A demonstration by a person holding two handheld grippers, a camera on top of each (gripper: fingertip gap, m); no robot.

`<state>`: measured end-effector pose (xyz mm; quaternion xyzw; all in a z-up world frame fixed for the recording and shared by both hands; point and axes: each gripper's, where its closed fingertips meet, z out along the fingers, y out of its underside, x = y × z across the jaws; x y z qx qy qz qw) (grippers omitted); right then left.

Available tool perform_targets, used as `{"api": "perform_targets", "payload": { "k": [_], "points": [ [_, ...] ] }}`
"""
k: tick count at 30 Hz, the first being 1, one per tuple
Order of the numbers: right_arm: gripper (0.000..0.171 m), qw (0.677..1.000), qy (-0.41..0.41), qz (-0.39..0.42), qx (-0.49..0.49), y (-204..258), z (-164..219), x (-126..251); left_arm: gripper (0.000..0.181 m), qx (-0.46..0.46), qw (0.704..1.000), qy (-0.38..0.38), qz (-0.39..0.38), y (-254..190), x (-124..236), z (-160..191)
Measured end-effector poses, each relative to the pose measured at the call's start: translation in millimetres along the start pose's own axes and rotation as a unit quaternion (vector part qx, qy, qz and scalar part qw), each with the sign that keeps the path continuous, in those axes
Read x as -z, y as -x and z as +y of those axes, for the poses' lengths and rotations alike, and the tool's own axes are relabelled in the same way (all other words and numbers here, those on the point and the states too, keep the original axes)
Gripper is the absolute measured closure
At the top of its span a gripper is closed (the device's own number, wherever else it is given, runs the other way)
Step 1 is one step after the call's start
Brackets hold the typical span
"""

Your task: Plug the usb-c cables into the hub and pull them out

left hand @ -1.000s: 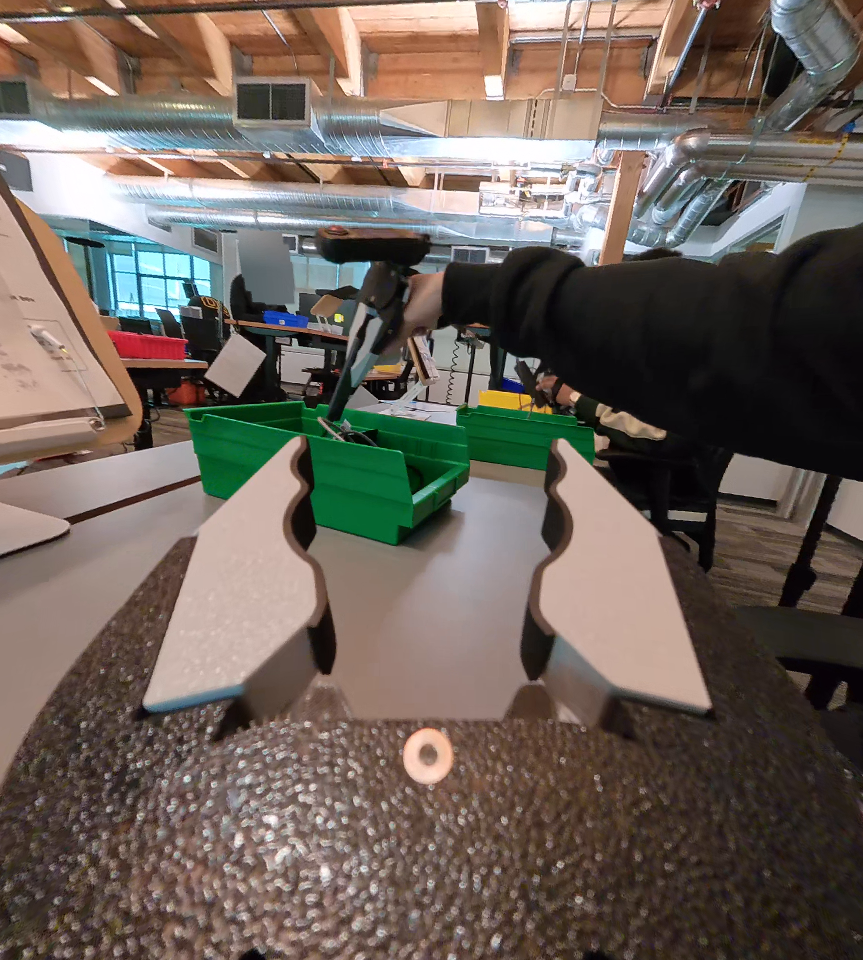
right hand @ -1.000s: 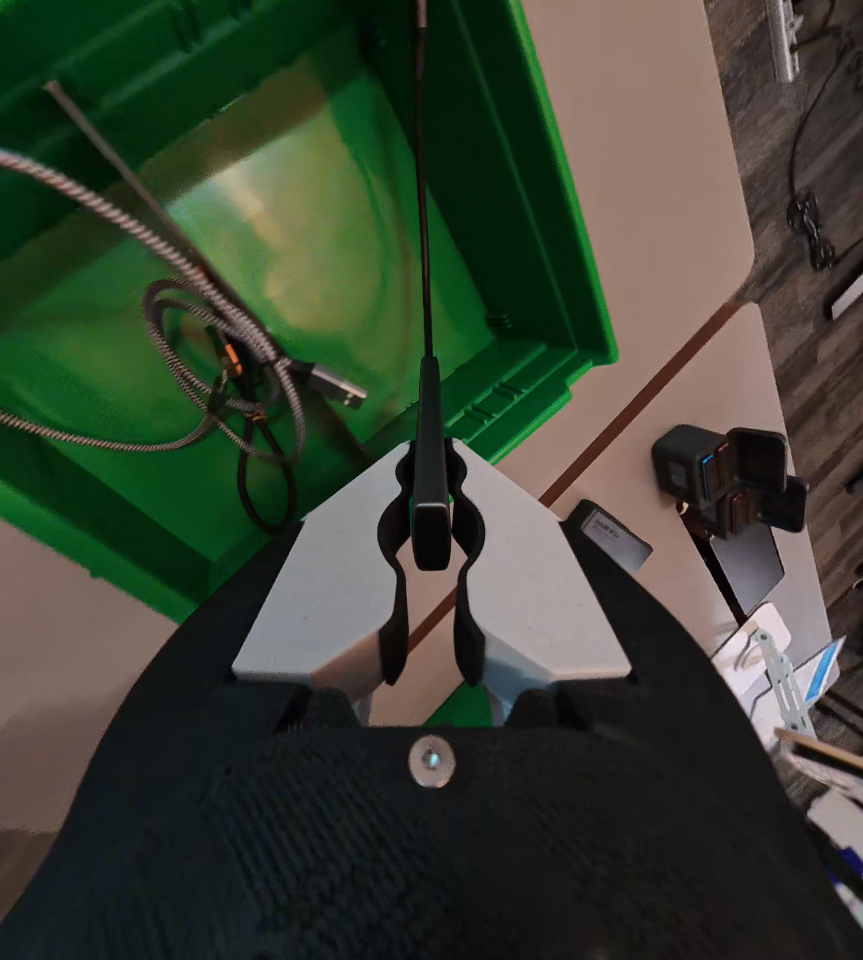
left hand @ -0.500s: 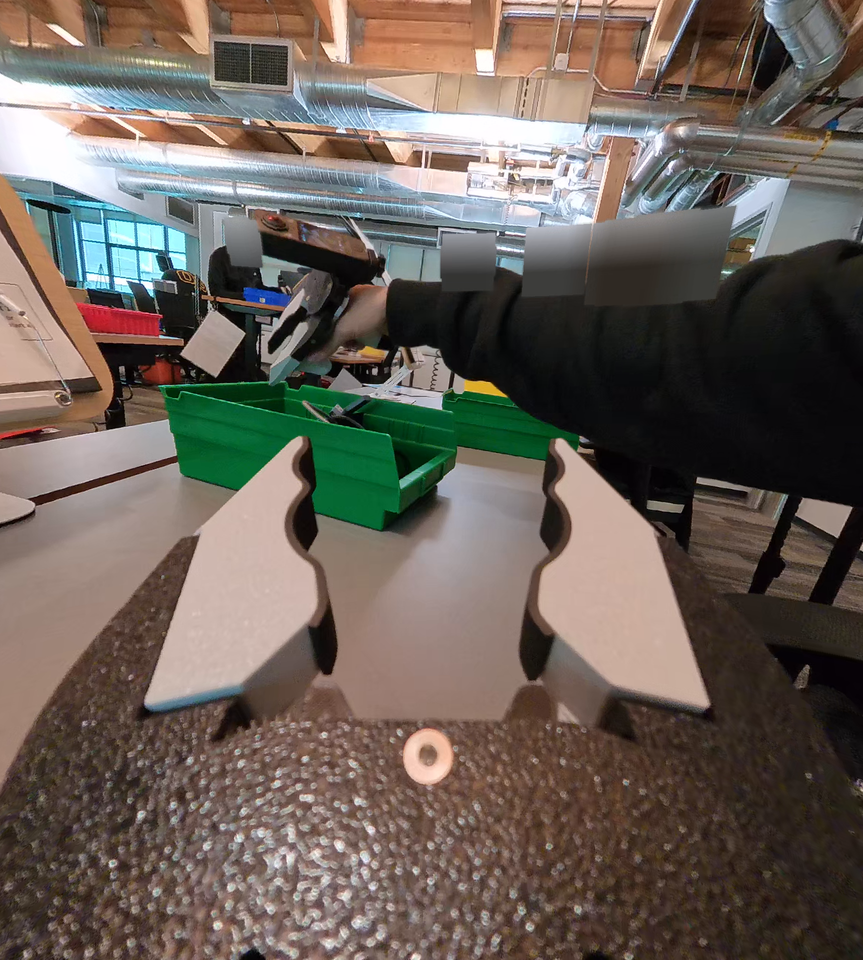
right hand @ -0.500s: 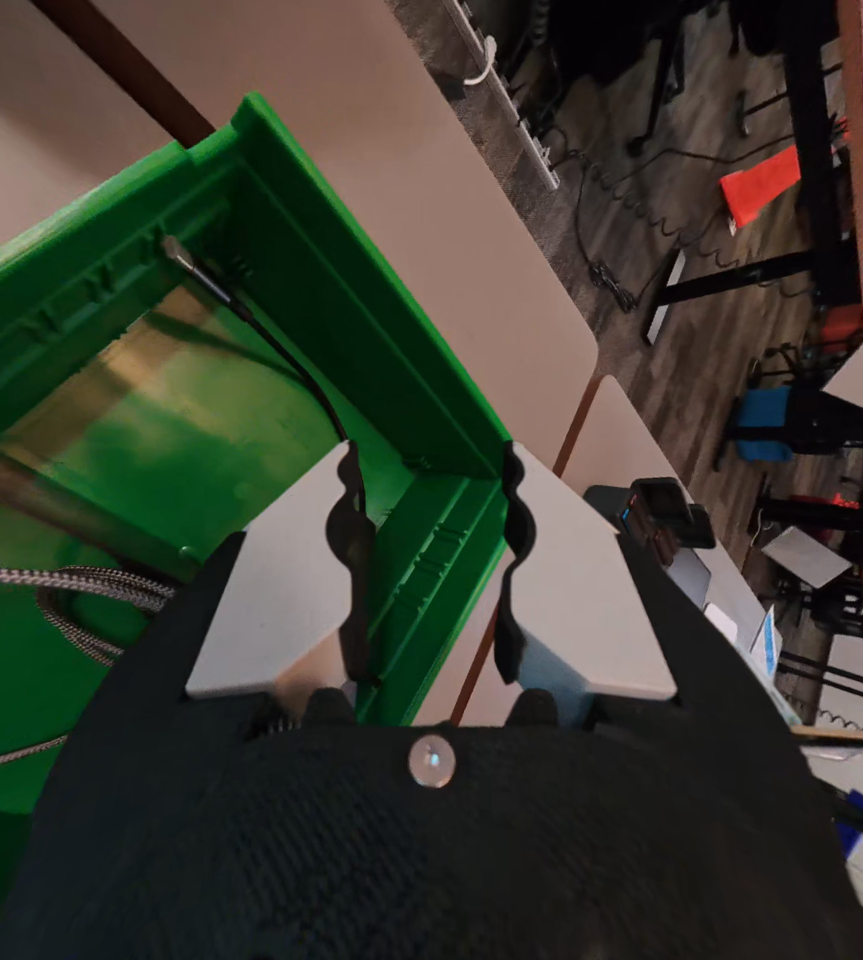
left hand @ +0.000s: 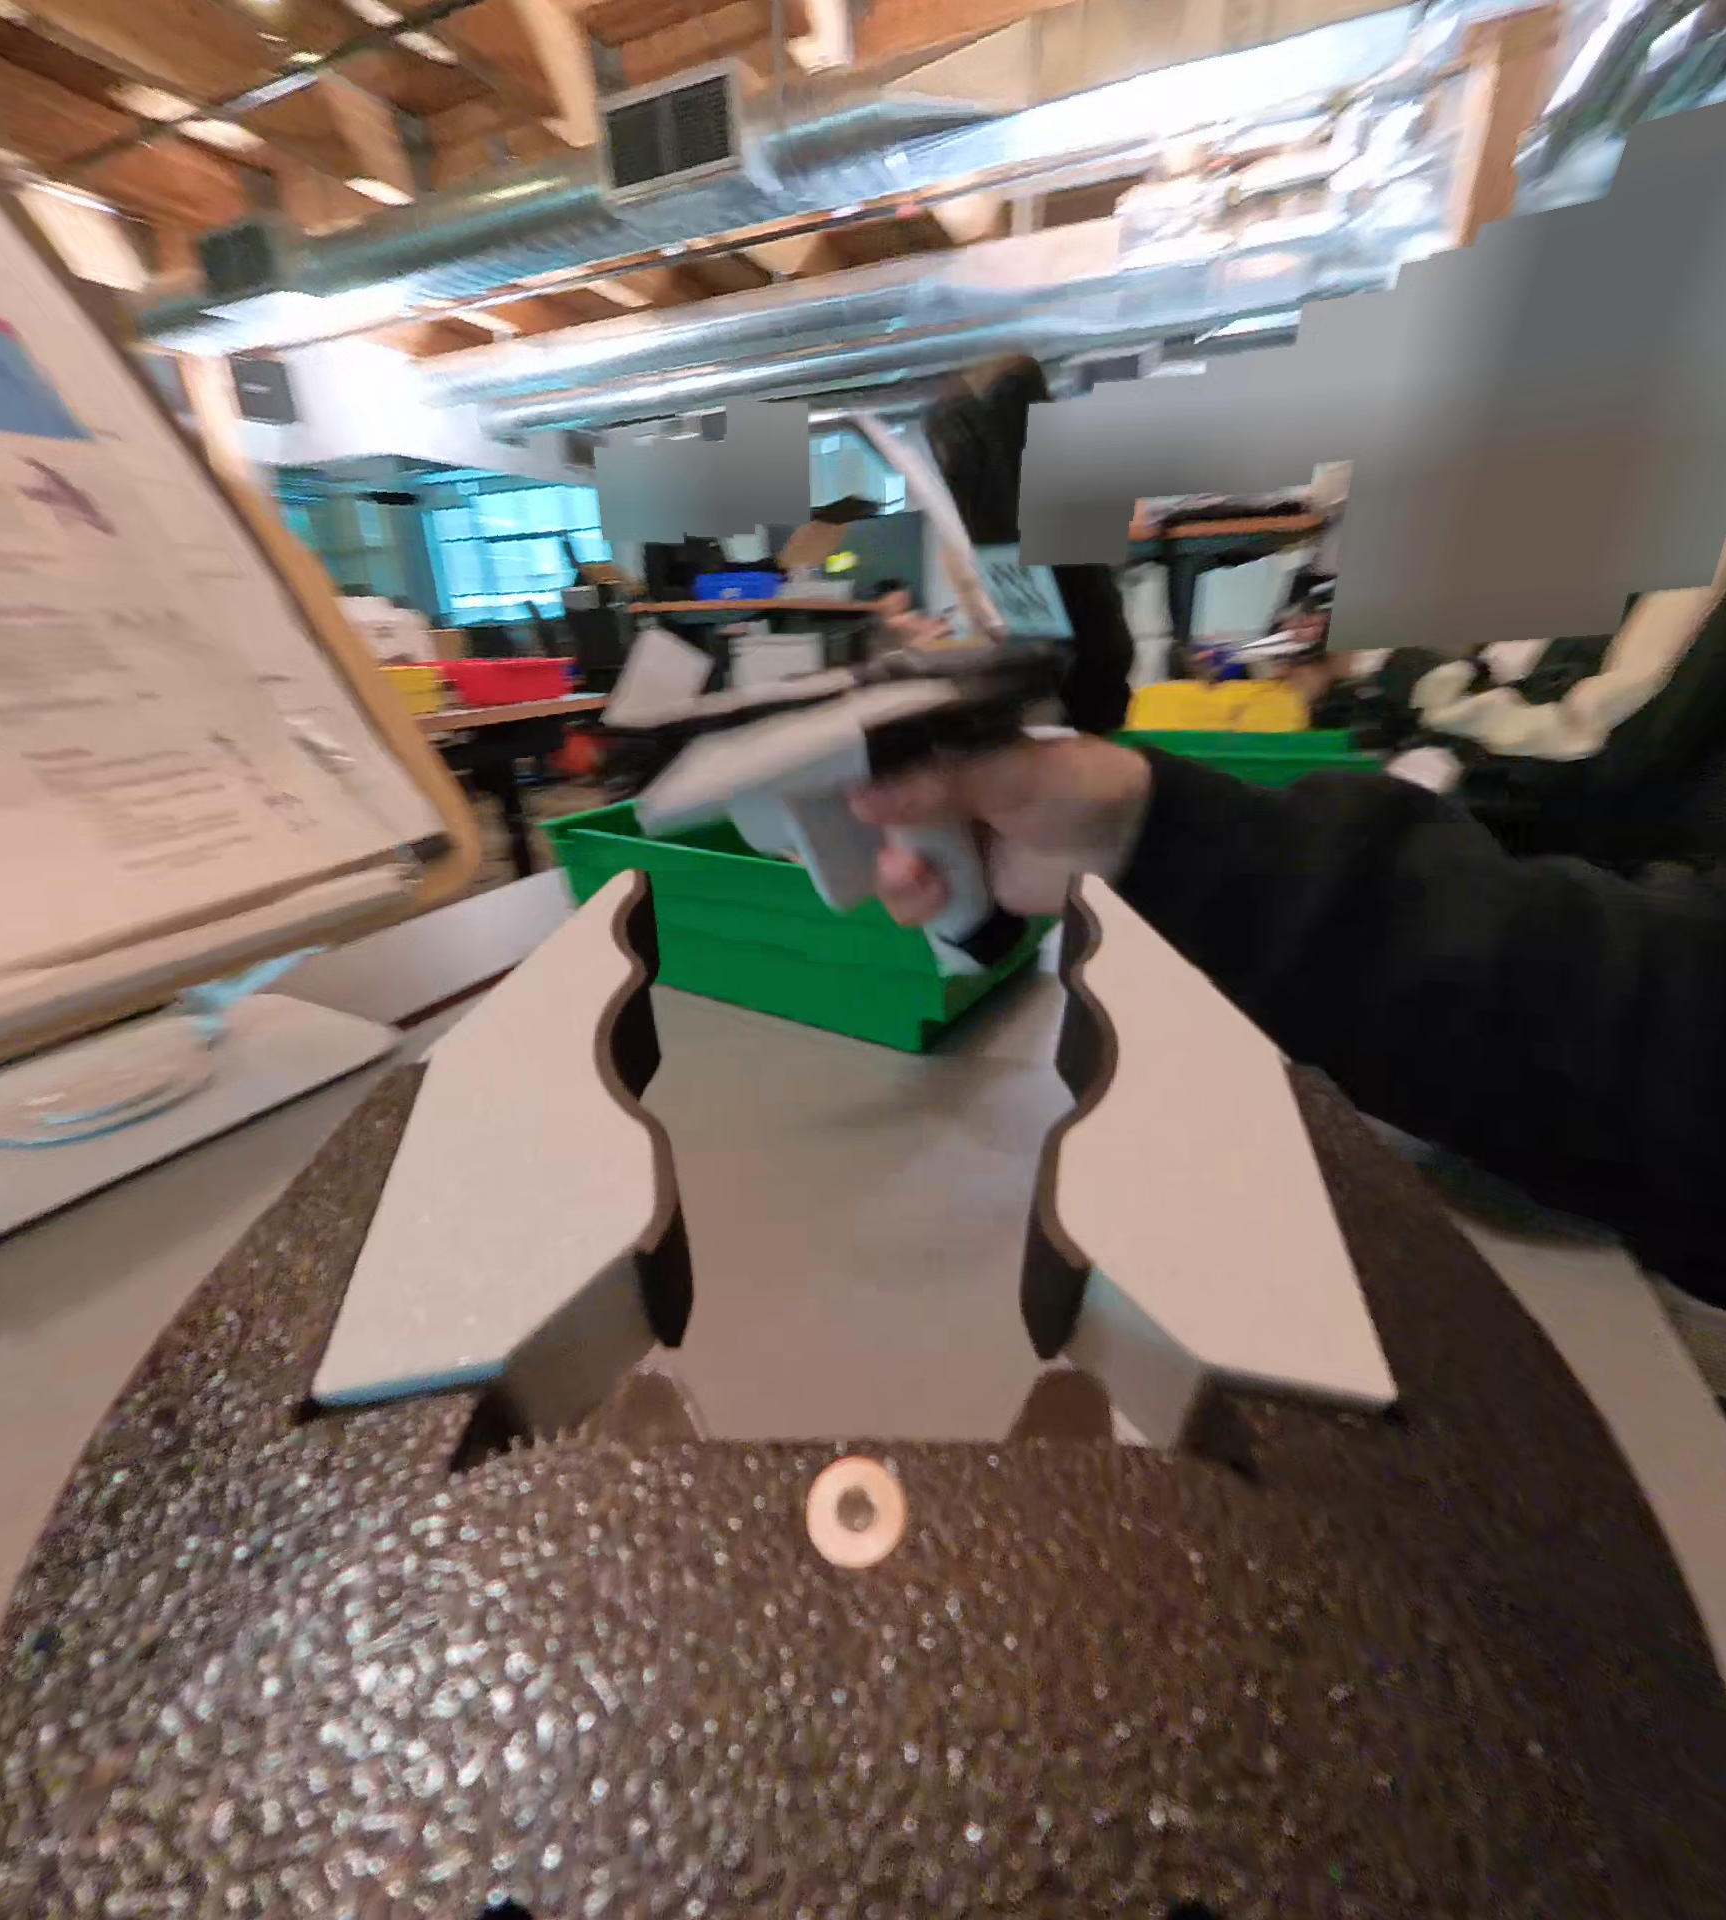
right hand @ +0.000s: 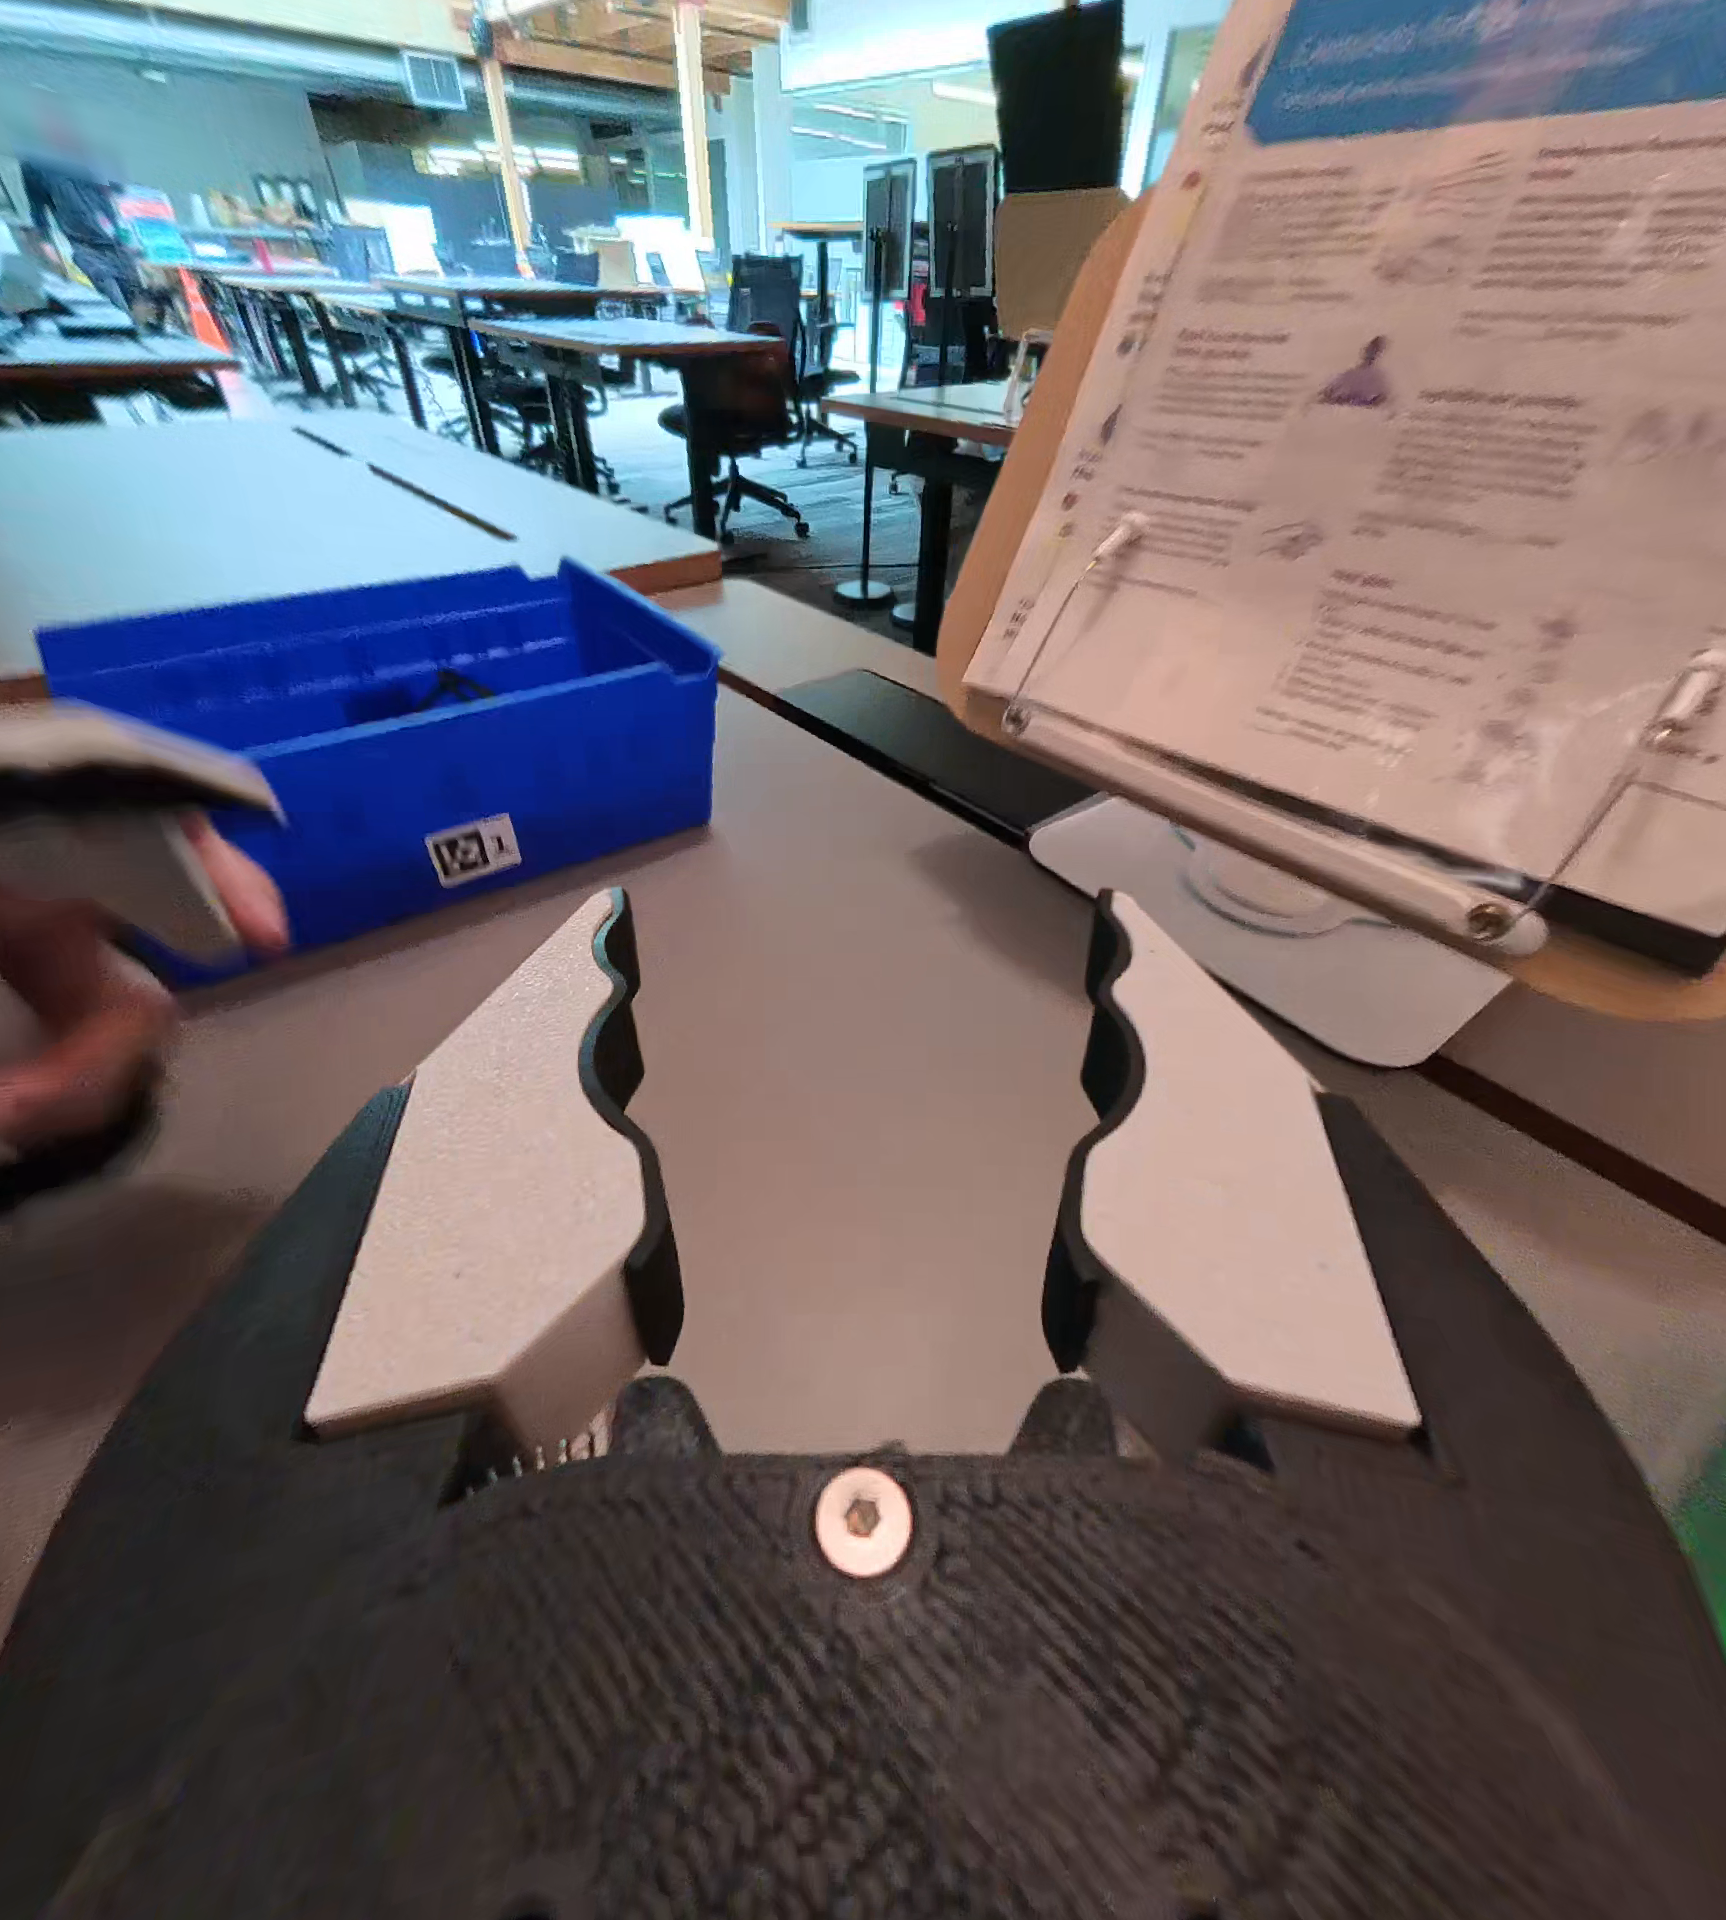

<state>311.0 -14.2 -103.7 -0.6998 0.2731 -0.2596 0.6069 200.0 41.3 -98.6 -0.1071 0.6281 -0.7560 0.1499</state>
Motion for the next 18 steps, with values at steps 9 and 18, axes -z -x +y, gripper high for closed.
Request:
{"api": "perform_targets", "payload": {
  "k": [9,18],
  "points": [
    [0.083,0.999,0.003,-0.007,0.051,23,62,-3,0.107,-0.062,0.841,0.381,-0.378,175,211,-19],
    [0.083,0.995,0.014,-0.033,0.093,38,71,-3,0.100,-0.101,0.820,0.528,-0.199,219,236,78]
  ]
}}
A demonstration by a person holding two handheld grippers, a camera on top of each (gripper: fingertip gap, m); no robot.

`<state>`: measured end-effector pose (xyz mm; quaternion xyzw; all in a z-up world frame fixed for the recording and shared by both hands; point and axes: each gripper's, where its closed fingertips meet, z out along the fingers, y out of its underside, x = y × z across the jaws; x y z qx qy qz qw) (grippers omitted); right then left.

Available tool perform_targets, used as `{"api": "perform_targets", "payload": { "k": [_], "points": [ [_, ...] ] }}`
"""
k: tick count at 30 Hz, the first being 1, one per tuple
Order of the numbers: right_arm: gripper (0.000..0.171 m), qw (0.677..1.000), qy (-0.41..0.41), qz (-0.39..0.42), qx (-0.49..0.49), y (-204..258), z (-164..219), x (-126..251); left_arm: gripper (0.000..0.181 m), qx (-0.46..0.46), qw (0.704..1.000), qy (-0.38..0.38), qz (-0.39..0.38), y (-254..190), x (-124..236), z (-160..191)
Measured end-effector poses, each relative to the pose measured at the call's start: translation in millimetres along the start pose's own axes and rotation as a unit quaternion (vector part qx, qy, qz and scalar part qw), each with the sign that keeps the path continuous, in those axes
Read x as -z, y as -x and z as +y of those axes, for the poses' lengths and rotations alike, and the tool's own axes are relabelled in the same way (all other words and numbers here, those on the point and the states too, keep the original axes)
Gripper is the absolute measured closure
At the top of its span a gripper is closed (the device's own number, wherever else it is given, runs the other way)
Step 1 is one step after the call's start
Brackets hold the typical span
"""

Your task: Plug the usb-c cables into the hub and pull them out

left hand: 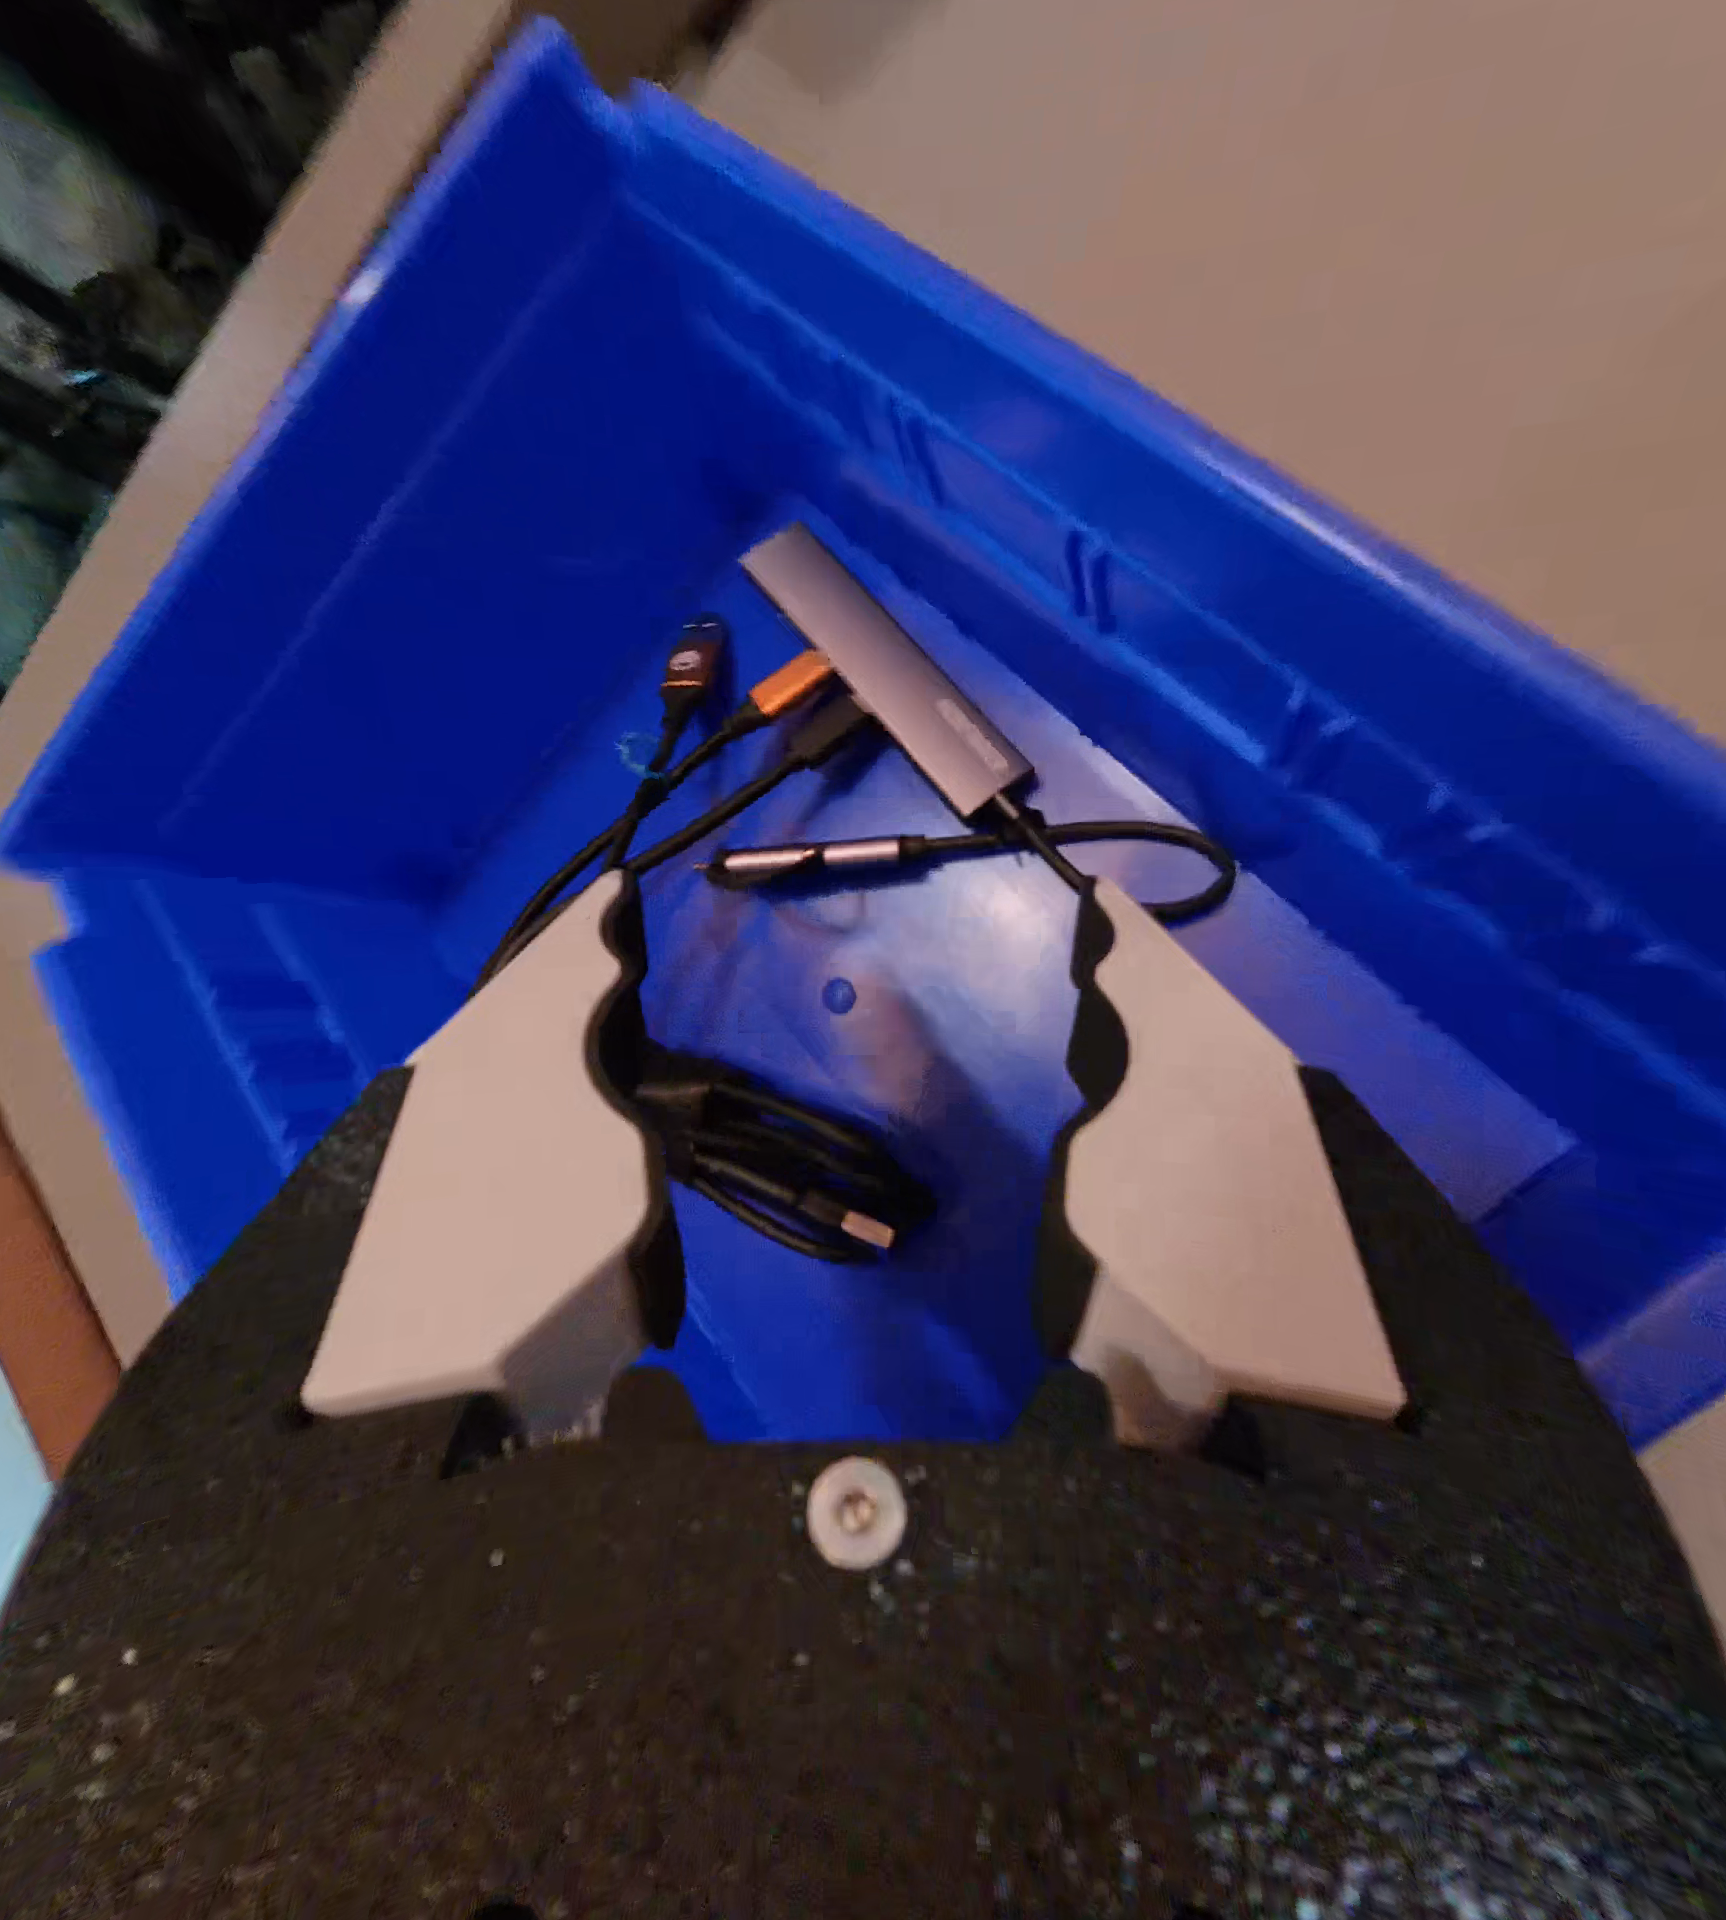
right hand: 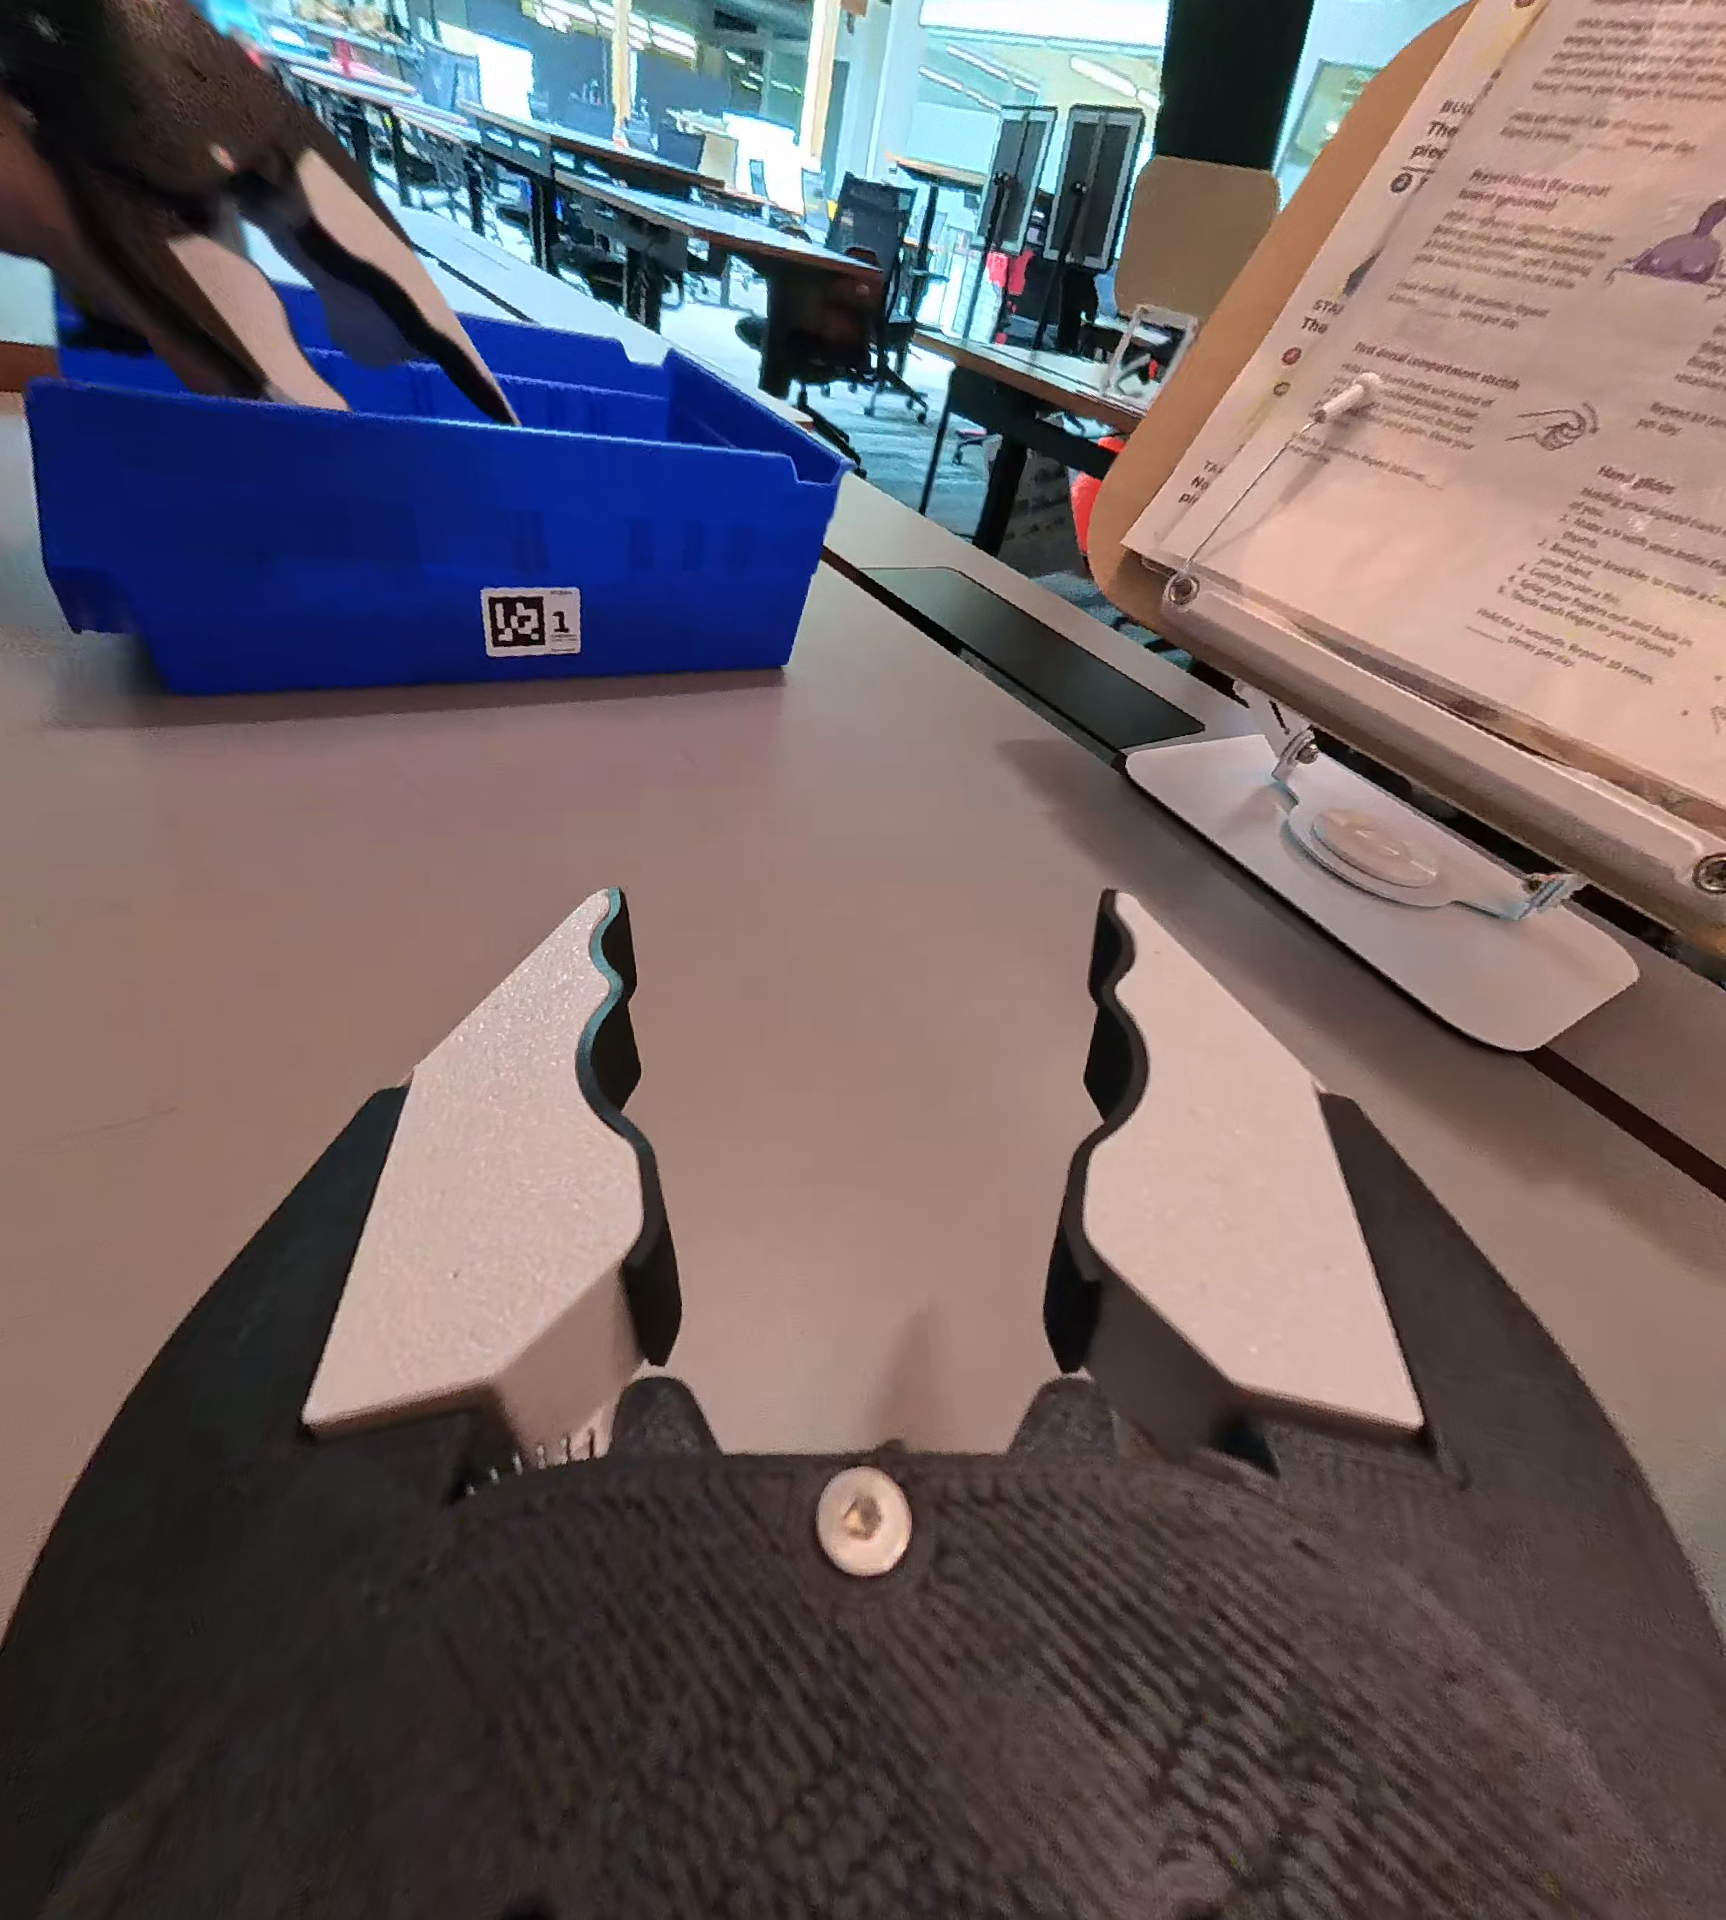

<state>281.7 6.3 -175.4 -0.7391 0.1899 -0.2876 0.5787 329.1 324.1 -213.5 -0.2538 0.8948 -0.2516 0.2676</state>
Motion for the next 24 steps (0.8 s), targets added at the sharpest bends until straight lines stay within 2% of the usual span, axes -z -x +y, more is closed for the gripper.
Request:
{"api": "perform_targets", "payload": {
  "k": [1,5,8,10,12,18,20,24],
  "points": [
    [0.084,1.000,-0.005,-0.002,-0.005,0,0,0,0.108,-0.026,0.999,0.001,0.024,-6,-6,-1],
    [0.084,1.000,-0.016,-0.008,-0.014,-2,1,2,0.109,-0.065,0.992,-0.030,0.105,-20,-16,-19],
    [0.085,1.000,-0.015,-0.002,-0.004,-4,5,2,0.110,-0.019,0.988,0.002,0.152,-29,-18,-15],
    [0.085,1.000,-0.013,0.002,0.000,-6,7,1,0.111,0.015,0.990,0.011,0.138,-27,-21,-12],
    [0.084,1.000,-0.013,0.003,-0.004,-8,7,0,0.119,0.010,0.989,-0.012,0.145,-36,-22,-13],
    [0.085,1.000,-0.018,0.010,-0.013,-12,8,1,0.121,0.084,0.990,0.038,0.108,-35,-50,5],
    [0.085,1.000,-0.020,0.014,-0.014,-13,7,1,0.125,0.105,0.989,0.034,0.096,-32,-58,2],
    [0.085,1.000,-0.018,0.017,-0.014,-14,9,2,0.133,0.117,0.990,0.058,0.055,-18,-58,9]
  ]
}}
